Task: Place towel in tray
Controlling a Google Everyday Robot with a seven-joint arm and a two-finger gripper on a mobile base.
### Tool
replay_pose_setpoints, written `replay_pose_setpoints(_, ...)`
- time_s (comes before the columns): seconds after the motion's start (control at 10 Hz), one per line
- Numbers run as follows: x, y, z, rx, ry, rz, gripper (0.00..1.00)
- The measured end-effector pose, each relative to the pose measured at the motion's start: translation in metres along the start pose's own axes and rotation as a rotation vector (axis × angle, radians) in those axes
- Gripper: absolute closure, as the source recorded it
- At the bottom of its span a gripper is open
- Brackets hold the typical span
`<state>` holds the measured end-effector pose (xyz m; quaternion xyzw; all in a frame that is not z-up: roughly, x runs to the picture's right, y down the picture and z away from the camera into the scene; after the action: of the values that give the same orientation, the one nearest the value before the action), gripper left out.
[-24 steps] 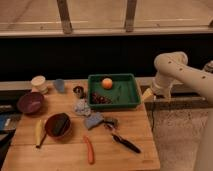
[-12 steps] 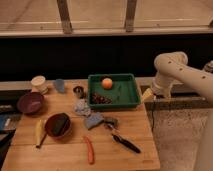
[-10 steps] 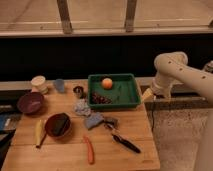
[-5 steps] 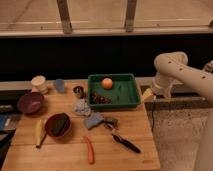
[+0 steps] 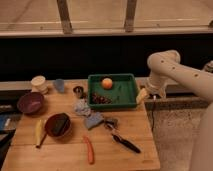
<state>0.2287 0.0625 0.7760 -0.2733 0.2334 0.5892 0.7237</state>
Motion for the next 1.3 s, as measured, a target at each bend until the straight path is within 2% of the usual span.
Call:
replay_pose_setpoints(0.1, -0.008, 0.023, -0.003, 0.009, -0.003, -0.051, 0.2)
replay_pose_setpoints(0.2, -0.019, 0.056, -0.006, 0.016, -0.015, -0.114, 0.2)
replay_pose_setpoints(0.4, -0.027, 0.106, -0.012, 0.021, -0.034, -0.213, 0.2)
replay_pose_setpoints(0.5, -0.028, 0.139, -0.019, 0.018, -0.062, -0.279, 0.2)
replay_pose_setpoints(0.6, -0.023, 0.177, -0.031, -0.006, -0.122, -0.37, 0.2)
replay_pose_setpoints(0.7, -0.017, 0.199, -0.041, -0.02, -0.158, -0.429, 0.2)
replay_pose_setpoints(0.9, -0.008, 0.226, -0.051, -0.035, -0.204, -0.504, 0.2)
replay_pose_setpoints(1.3, -0.009, 0.225, -0.051, -0.033, -0.205, -0.503, 0.2)
